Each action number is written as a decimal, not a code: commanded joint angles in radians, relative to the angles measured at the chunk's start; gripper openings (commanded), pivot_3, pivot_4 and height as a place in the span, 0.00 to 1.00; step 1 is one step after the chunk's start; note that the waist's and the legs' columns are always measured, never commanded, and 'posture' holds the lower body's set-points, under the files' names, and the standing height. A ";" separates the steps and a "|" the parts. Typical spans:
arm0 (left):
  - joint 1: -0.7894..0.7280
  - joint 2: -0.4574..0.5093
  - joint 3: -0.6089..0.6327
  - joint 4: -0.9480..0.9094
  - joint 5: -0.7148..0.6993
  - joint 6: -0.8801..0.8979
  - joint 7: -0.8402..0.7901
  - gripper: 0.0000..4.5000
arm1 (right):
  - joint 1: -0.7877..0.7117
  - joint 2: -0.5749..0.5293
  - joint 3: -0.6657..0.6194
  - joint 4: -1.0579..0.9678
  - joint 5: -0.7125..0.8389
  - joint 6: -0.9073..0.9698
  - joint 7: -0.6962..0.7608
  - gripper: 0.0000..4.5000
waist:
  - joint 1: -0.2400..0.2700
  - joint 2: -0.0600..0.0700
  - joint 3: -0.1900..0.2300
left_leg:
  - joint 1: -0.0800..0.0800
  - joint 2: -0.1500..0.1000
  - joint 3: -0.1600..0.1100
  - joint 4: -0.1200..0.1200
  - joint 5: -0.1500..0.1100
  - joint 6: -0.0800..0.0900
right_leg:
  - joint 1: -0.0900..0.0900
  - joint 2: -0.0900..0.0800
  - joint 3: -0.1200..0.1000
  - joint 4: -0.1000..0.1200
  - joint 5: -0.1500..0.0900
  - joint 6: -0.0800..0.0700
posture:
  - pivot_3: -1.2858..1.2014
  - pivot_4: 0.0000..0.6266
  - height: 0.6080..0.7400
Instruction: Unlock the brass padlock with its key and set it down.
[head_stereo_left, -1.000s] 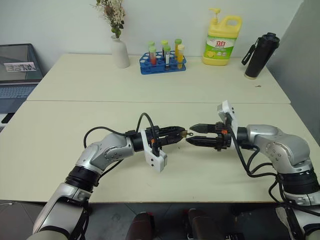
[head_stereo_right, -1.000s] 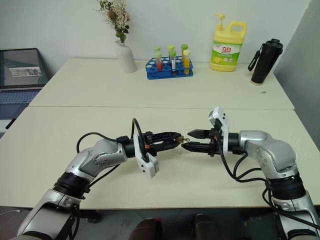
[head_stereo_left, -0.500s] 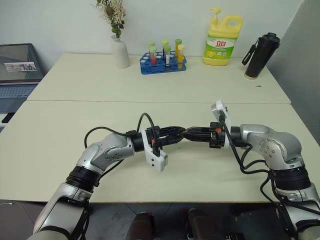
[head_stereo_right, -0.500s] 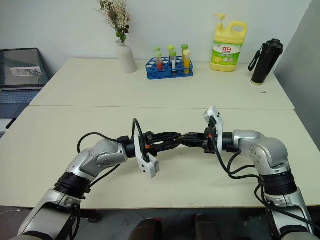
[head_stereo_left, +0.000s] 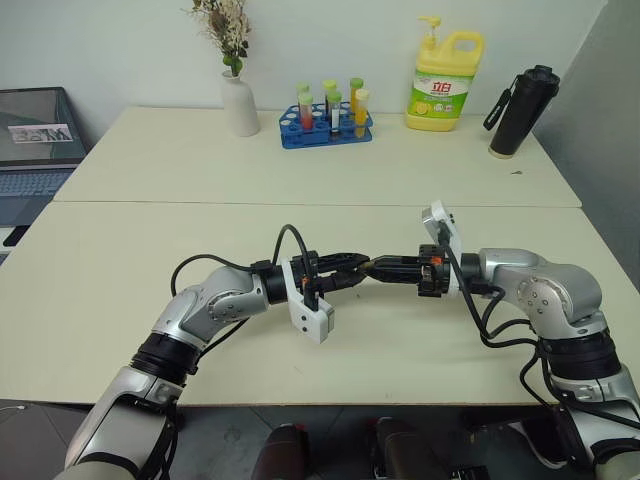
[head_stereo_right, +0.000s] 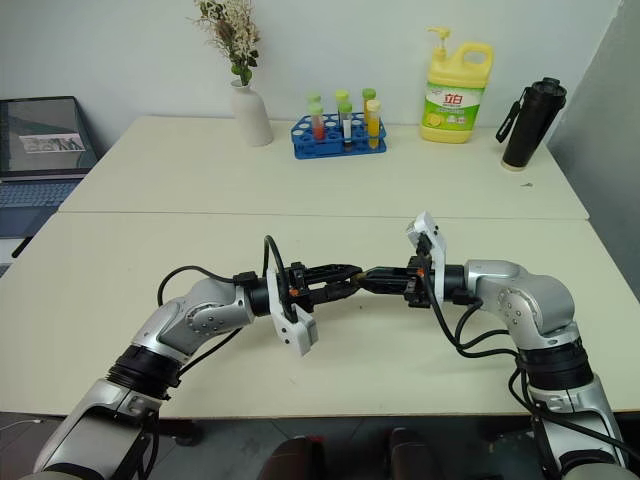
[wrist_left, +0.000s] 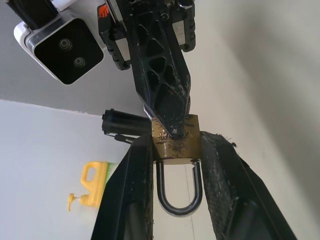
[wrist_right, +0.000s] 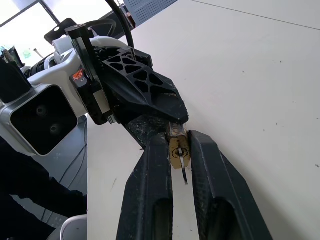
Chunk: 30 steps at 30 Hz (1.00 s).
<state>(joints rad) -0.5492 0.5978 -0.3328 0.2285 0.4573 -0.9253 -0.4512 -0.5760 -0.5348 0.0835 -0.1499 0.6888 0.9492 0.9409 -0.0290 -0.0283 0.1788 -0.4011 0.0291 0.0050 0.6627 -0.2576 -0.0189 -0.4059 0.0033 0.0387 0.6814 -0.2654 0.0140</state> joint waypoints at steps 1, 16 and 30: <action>0.023 0.024 -0.023 -0.046 -0.115 0.002 -0.063 0.49 | -0.033 0.007 -0.015 0.004 -0.006 -0.039 0.004 0.03 | 0.000 0.000 0.000 | 0.000 0.000 0.000 0.000 0.000 0.000 | 0.000 0.000 0.000 0.000 0.000 0.000 | 0.52 0.24 1.00; 0.168 0.067 0.090 -0.386 -0.637 0.531 -0.242 0.57 | -0.024 -0.025 -0.004 0.058 -0.089 -0.150 0.033 0.03 | -0.001 0.000 0.000 | 0.000 0.000 0.000 0.000 0.000 0.000 | 0.000 0.000 0.000 0.000 0.000 0.000 | 0.52 0.24 1.00; 0.019 -0.015 0.156 -0.142 -0.821 0.916 -0.512 0.00 | -0.026 -0.027 -0.024 -0.004 -0.045 -0.152 0.075 0.03 | 0.000 0.000 0.000 | 0.000 0.000 0.000 0.000 0.000 0.000 | 0.000 0.006 0.000 -0.001 0.000 0.000 | 0.52 0.24 1.00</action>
<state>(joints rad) -0.5055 0.5874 -0.1903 0.1027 -0.3289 -0.0376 -0.9345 -0.5819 -0.5570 0.0966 -0.1145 0.6165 0.7976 1.0032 -0.0295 -0.0282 0.1789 -0.4015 0.0293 0.0046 0.6631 -0.2576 -0.0189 -0.4062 0.0090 0.0387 0.6807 -0.2656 0.0141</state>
